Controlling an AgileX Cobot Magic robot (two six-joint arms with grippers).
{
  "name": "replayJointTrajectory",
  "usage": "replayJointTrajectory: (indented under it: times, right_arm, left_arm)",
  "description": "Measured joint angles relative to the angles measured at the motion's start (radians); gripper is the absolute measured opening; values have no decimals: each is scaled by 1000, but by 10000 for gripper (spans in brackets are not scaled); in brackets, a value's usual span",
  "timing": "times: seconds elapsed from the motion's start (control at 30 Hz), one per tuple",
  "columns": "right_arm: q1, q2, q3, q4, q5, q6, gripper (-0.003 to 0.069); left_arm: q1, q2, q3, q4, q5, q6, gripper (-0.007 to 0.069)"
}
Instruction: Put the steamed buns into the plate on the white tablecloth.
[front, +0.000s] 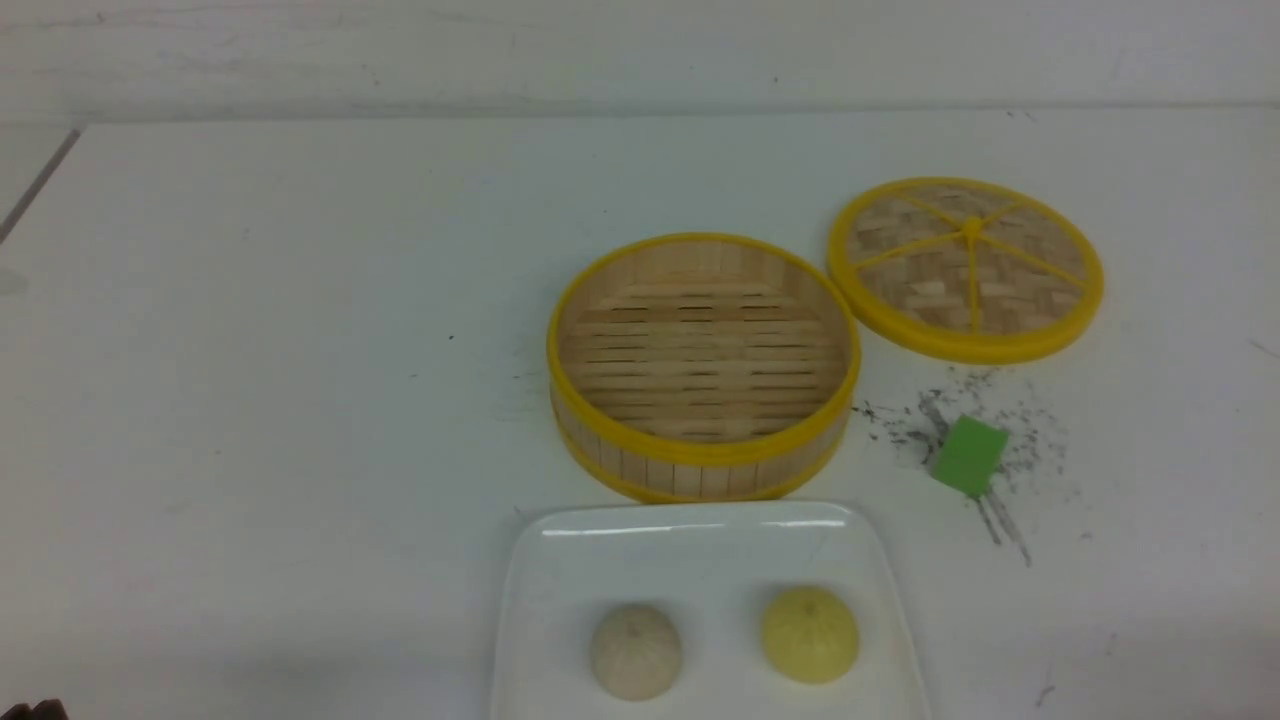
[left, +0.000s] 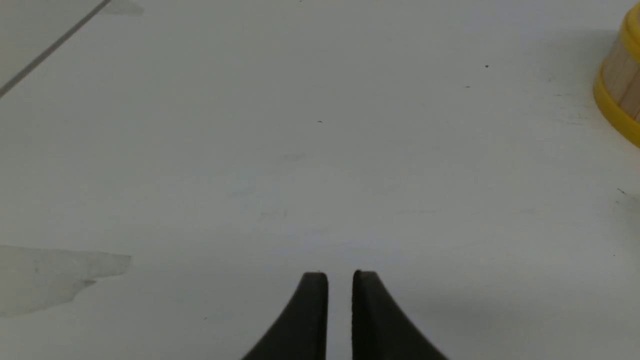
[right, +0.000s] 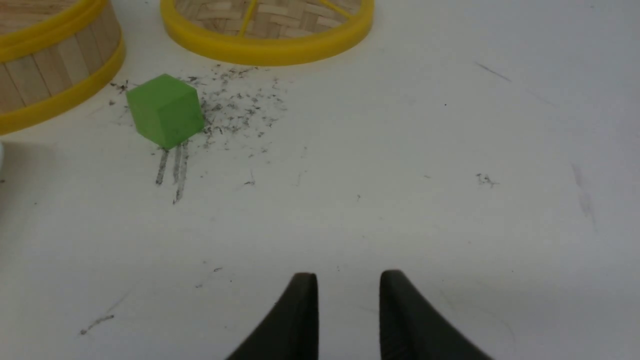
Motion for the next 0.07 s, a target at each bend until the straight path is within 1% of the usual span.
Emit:
replayJointTrajectory:
  times: [0.07]
  right_arm:
    - [0, 0, 0, 0, 0, 0, 207]
  left_arm:
    - [0, 0, 0, 0, 0, 0, 119]
